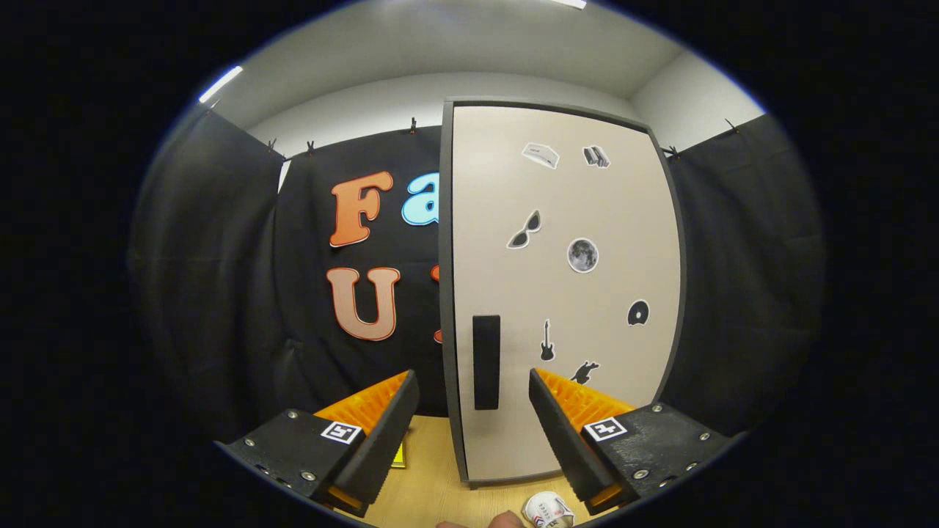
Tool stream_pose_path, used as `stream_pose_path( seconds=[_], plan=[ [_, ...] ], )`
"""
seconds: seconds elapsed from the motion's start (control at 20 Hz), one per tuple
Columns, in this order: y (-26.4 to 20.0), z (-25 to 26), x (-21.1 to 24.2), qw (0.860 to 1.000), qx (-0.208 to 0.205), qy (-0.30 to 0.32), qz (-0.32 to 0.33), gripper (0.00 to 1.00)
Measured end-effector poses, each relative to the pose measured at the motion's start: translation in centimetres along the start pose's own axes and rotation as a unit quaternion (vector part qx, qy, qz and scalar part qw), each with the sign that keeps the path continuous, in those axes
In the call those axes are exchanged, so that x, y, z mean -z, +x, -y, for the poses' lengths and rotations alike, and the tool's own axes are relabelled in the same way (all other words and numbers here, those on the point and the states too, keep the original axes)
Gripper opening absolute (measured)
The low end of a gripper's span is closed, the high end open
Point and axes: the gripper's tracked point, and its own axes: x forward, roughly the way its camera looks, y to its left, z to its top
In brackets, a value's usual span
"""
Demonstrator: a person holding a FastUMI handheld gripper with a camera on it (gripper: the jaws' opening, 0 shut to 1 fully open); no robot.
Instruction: Open the shoe cabinet door, grab the shoes and put them into the shoe cabinet, then close the shoe cabinet door.
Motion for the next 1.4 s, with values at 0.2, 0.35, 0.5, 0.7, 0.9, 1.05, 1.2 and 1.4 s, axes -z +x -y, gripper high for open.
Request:
stream_pose_path(
  seconds=[0.2, 0.35, 0.5, 0.7, 0.9, 1.05, 1.2, 1.4],
  plan=[
    [3.4, 0.0, 0.5, 1.0, -0.005, -0.003, 0.0, 0.95],
    [5.7, 0.3, 0.9, 1.0, -0.001, -0.008, 0.001, 0.95],
    [7.7, 0.4, 1.7, 1.0, 0.0, -0.016, -0.005, 0.94],
    [10.0, 0.9, 2.7, 1.0, 0.007, -0.028, -0.011, 0.88],
    [11.5, 0.8, 3.7, 1.0, 0.001, -0.019, -0.024, 0.75],
    [11.8, 1.2, 3.7, 1.0, 0.014, -0.017, -0.022, 0.5],
    [11.7, 1.2, 3.6, 1.0, 0.017, -0.016, -0.017, 0.36],
    [11.6, 0.9, 3.7, 0.999, -0.007, 0.007, -0.036, 0.29]
  ],
)
